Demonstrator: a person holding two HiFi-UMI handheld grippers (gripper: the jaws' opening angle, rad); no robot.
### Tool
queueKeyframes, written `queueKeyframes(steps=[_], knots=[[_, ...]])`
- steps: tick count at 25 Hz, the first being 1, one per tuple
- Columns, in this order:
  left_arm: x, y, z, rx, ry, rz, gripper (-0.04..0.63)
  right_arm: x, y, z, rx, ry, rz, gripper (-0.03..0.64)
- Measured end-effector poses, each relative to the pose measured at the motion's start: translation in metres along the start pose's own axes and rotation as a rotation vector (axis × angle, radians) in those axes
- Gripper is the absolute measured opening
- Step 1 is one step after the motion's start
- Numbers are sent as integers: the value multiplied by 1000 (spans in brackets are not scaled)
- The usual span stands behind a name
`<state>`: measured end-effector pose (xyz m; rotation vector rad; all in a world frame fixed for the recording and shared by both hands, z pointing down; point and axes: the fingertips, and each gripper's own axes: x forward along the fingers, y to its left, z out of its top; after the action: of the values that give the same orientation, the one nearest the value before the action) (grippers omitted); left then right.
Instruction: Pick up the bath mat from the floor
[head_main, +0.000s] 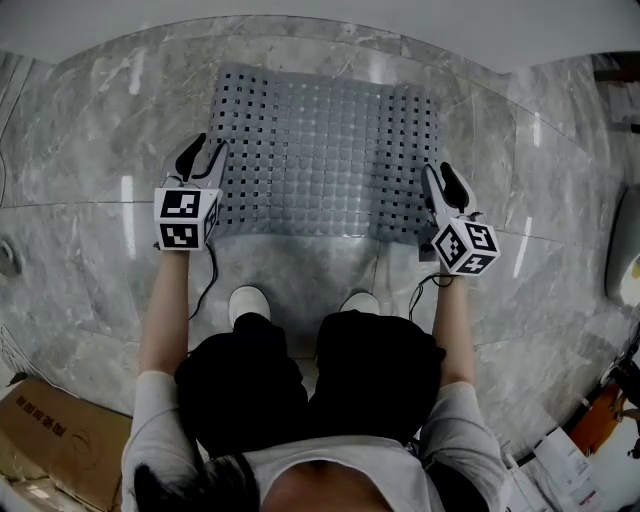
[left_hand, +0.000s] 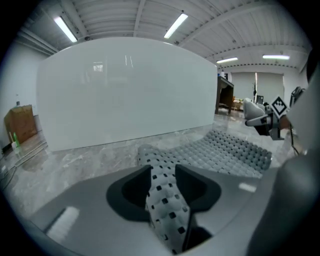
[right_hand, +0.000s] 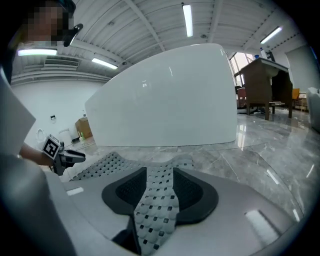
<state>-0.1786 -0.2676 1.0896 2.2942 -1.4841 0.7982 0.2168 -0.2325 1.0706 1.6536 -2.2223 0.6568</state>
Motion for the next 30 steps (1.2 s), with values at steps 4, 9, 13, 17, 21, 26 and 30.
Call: queueKeyframes(steps=[4, 9, 13, 17, 21, 26, 30], knots=[[13, -1, -23, -50, 56, -11, 191, 9, -14, -13, 39, 14, -23, 182], [22, 7, -41, -81, 81, 14, 229, 19, -26, -35, 37, 72, -53, 218], [30, 8, -54, -80, 117, 20, 233, 25, -39, -55, 43, 116, -94, 233], [35, 9, -57, -98, 132, 15, 245, 31, -51, -75, 54, 174, -122, 261], [40, 7, -60, -113, 148, -3, 259, 36, -58, -93, 87, 216, -124, 279], [45, 4, -63, -115, 177, -24, 258, 42, -61, -100, 71, 248, -138, 288], [44, 2, -62, -119, 175, -20, 248, 42, -61, -100, 78, 256, -141, 263]])
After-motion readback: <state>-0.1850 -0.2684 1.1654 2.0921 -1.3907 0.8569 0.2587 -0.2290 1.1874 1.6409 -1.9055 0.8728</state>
